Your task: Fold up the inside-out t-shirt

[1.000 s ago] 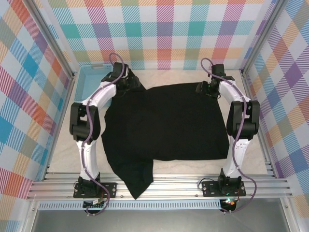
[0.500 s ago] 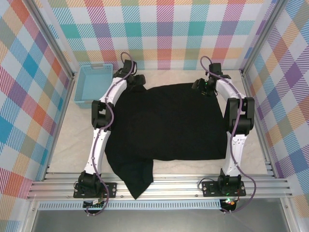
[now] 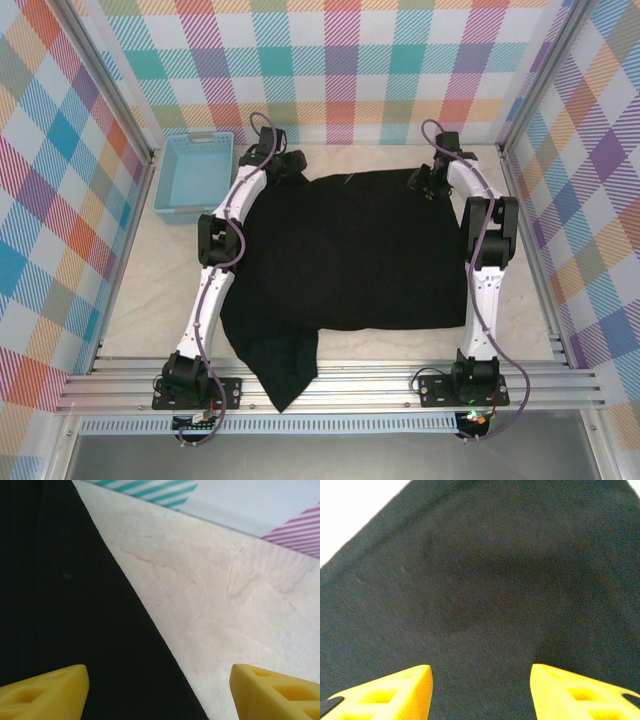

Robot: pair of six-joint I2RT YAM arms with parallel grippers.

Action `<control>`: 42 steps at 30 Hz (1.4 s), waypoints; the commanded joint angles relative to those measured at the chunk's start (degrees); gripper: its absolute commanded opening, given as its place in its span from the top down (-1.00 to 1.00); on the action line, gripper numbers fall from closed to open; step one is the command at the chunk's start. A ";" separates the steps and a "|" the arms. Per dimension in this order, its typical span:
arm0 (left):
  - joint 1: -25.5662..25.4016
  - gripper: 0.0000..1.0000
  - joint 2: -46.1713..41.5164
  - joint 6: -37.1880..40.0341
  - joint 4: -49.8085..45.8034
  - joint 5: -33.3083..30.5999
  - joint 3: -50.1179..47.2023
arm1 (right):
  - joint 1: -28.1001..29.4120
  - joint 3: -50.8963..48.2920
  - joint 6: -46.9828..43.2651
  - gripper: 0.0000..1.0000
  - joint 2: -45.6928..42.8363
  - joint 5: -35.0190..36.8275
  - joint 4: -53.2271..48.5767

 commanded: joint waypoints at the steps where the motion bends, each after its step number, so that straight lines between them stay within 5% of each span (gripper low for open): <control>1: 0.66 -0.52 3.28 -2.42 2.71 -0.51 2.08 | -0.36 9.49 1.21 -0.05 6.18 2.31 -6.89; 6: 1.34 -0.63 0.65 -1.98 5.17 1.41 4.33 | -0.93 26.82 -0.25 -0.05 12.42 2.91 -13.73; 9: 1.28 -0.65 -4.45 -1.13 2.99 4.91 3.99 | -0.52 27.91 -2.84 -0.07 9.14 0.55 -14.84; 15: 0.06 -0.65 -21.54 -0.17 -1.02 11.33 -13.42 | 3.97 -5.37 -6.91 -0.15 -15.27 0.73 -3.34; 18: -0.64 -0.63 -35.84 -0.32 6.12 11.51 -36.06 | 5.42 -24.46 -5.70 -0.16 -27.42 -0.90 1.97; 24: -1.11 -0.63 -60.07 -5.56 23.01 8.24 -75.86 | 6.58 -44.07 -5.20 -0.20 -38.80 -0.74 3.79; 31: -1.01 -0.64 -72.46 -4.23 23.81 -5.50 -97.92 | 3.34 -44.97 -5.94 -0.20 -32.59 0.19 4.94; 42: -0.92 -0.65 -74.96 -4.05 25.01 -7.02 -110.25 | -2.53 -41.53 -6.80 -0.16 -24.81 6.11 1.05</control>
